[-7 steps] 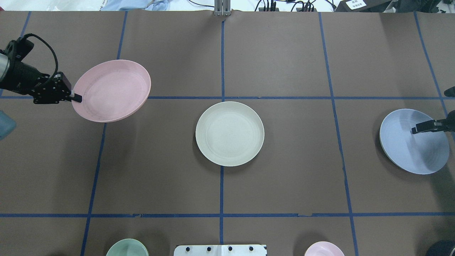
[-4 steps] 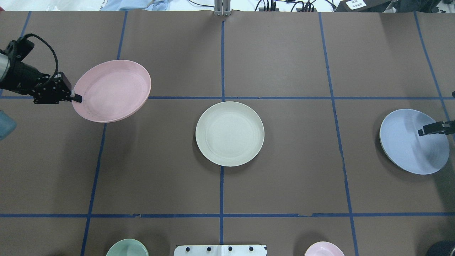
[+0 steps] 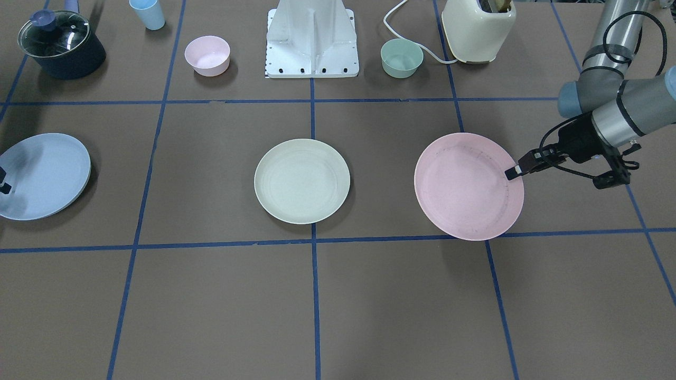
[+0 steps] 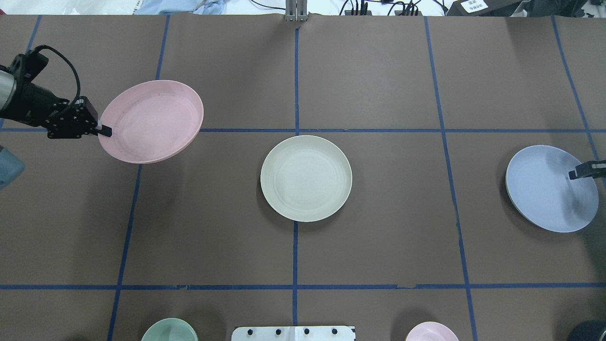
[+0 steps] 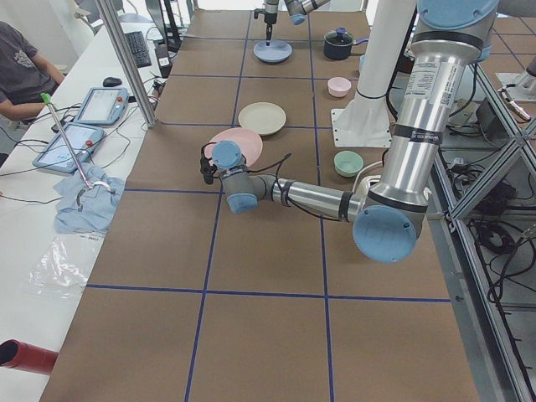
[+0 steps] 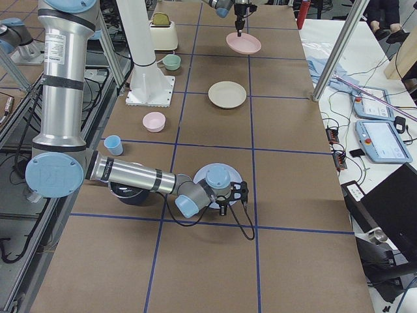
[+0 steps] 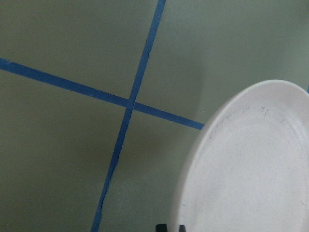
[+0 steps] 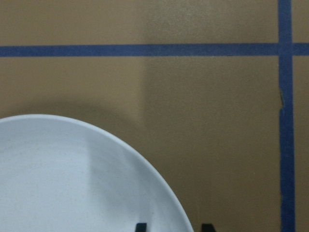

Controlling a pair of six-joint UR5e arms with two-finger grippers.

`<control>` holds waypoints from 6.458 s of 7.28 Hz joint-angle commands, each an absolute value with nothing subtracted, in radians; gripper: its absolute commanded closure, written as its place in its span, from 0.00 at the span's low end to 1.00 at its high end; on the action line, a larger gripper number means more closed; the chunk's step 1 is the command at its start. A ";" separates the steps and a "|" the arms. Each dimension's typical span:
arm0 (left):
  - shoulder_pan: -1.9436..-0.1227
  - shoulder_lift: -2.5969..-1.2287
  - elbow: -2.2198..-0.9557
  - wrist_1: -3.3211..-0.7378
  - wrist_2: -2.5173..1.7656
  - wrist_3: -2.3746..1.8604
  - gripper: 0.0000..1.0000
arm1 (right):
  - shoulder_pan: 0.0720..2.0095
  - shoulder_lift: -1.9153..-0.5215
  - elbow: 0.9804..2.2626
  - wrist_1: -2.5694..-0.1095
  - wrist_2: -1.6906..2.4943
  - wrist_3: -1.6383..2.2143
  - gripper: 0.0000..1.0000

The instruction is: Stack three plates with pink and blue

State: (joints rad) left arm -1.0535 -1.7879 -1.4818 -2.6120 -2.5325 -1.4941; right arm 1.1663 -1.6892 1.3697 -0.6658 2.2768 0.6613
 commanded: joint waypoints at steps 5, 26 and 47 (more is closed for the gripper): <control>-0.816 -1.955 -1.508 -2.600 -2.298 -1.777 1.00 | 1.288 -1.669 1.378 -0.670 2.454 0.678 1.00; -0.958 -1.717 -1.868 -2.049 -2.143 -0.865 0.00 | 0.745 -1.240 1.850 -1.169 2.102 1.358 1.00; -1.537 -1.586 -1.689 -1.778 -2.151 0.228 0.00 | 1.385 -1.573 1.907 -1.779 2.184 -0.204 0.00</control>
